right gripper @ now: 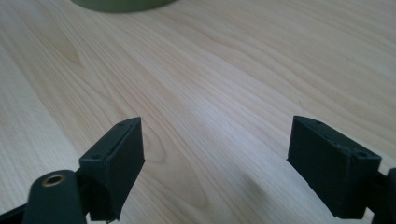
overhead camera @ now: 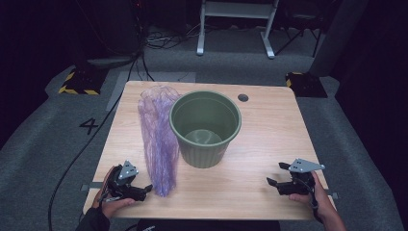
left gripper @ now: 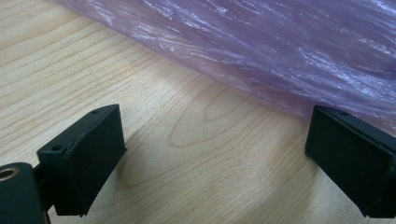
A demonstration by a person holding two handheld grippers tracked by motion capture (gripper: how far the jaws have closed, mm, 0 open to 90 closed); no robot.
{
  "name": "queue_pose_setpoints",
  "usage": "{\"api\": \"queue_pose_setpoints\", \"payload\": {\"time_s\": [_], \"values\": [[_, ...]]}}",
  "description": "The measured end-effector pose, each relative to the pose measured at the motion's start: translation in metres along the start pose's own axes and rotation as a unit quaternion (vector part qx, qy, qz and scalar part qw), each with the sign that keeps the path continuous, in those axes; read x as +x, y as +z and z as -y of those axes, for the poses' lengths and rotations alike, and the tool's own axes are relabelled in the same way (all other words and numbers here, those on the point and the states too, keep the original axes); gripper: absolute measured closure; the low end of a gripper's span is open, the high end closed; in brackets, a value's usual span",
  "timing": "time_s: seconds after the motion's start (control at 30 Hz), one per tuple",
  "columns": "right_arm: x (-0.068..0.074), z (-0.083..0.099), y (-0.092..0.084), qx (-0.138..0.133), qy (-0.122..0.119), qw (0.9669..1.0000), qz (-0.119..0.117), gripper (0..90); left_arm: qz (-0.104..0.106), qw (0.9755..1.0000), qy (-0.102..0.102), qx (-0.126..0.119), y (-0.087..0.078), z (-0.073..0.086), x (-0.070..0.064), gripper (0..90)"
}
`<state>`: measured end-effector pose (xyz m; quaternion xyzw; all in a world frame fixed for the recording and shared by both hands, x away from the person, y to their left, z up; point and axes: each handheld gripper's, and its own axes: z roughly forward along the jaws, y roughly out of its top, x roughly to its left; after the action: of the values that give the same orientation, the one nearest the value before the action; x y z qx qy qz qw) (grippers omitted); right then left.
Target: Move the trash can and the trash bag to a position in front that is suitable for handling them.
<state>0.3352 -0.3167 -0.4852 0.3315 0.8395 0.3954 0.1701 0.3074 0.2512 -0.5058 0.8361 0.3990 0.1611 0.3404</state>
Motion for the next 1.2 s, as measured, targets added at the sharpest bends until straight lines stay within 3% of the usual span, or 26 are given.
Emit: {"api": "queue_pose_setpoints", "payload": {"time_s": [0.13,0.37,0.8,1.2], "values": [[0.008,-0.016,-0.005,-0.024,-0.013,0.9994,-0.022,17.6,0.000,1.0000,0.000,0.000,0.000,0.000,0.000,4.4],[0.016,-0.041,-0.006,-0.045,-0.027,0.9980,-0.034,18.8,0.000,1.0000,0.000,0.000,0.000,0.000,0.000,4.4],[0.023,-0.082,-0.010,-0.073,-0.059,0.9945,-0.045,18.6,0.000,1.0000,0.000,0.000,0.000,0.000,0.000,4.4],[0.033,-0.124,-0.020,-0.104,-0.093,0.9889,-0.053,18.7,0.000,1.0000,0.000,0.000,0.000,0.000,0.000,4.4]]}}
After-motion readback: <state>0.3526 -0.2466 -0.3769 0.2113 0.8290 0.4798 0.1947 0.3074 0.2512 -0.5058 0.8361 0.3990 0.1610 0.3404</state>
